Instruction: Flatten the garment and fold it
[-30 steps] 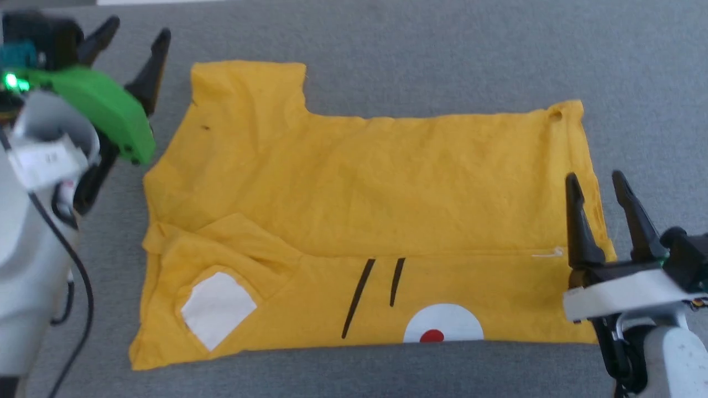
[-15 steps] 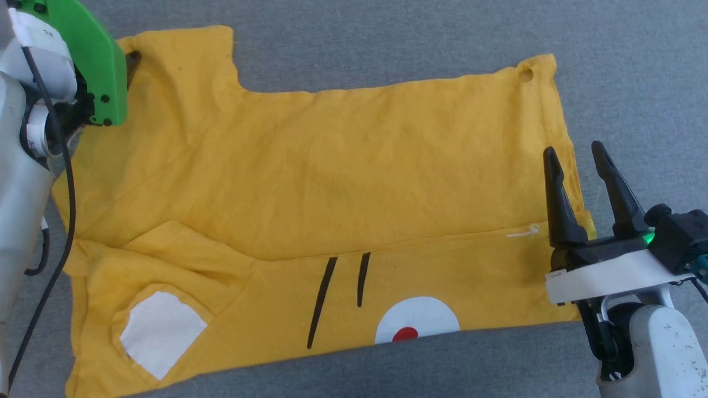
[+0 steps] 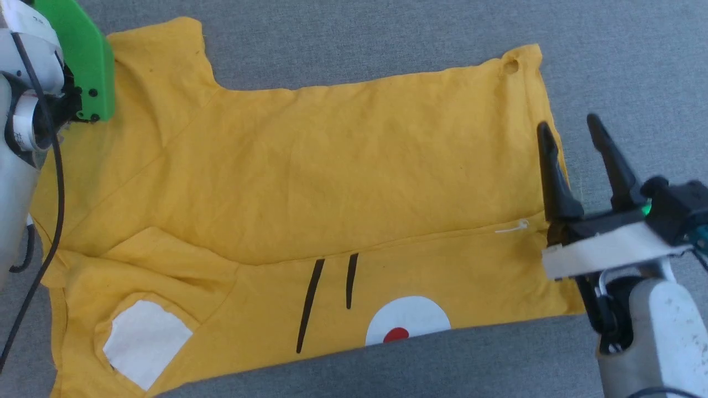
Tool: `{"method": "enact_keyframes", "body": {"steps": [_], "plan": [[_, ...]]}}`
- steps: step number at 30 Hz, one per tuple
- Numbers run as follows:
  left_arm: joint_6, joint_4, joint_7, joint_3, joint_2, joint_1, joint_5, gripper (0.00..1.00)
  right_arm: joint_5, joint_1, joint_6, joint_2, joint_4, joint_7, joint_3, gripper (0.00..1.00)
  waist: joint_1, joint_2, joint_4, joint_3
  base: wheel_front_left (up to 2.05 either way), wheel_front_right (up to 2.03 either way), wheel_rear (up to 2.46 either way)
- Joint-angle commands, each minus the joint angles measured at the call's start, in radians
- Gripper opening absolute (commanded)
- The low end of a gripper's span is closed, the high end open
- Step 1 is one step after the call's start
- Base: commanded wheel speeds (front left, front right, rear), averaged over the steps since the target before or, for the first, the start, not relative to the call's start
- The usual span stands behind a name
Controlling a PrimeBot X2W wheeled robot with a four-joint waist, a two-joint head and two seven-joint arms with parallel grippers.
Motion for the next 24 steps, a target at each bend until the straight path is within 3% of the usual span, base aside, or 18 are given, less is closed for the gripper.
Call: {"method": "enact_keyframes", "body": {"steps": [1,5,16,23,24], "plan": [[0.004,0.007,0.009,-0.007,0.008,0.027,0.001,0.0,-0.011,-0.045,-0.001,-0.004,-0.006,0.021,-0.003,1.0,-0.0001,-0.0001,0.001,-0.003,0.0,0.0,0.0],[0.001,-0.011,0.014,-0.012,0.004,0.028,-0.004,0.0,-0.015,-0.165,-0.001,-0.014,0.023,0.148,-0.021,1.0,-0.0001,-0.0001,0.007,-0.006,0.0,0.0,0.0],[-0.009,-0.051,0.016,-0.022,-0.012,0.015,-0.016,0.0,-0.056,-0.491,-0.001,-0.009,0.308,0.708,-0.105,1.0,-0.0001,-0.0001,0.036,0.013,0.0,0.0,0.0],[-0.016,-0.056,-0.004,-0.022,-0.023,0.009,-0.025,0.0,-0.105,-0.566,-0.001,-0.004,0.364,0.918,-0.128,1.0,-0.0001,-0.0001,0.048,0.023,0.0,0.0,0.0],[-0.018,-0.056,-0.006,-0.022,-0.025,0.008,-0.026,0.0,-0.108,-0.574,-0.001,-0.003,0.367,0.939,-0.127,0.93,-0.0001,-0.0001,0.05,0.025,0.0,0.0,0.0]]}}
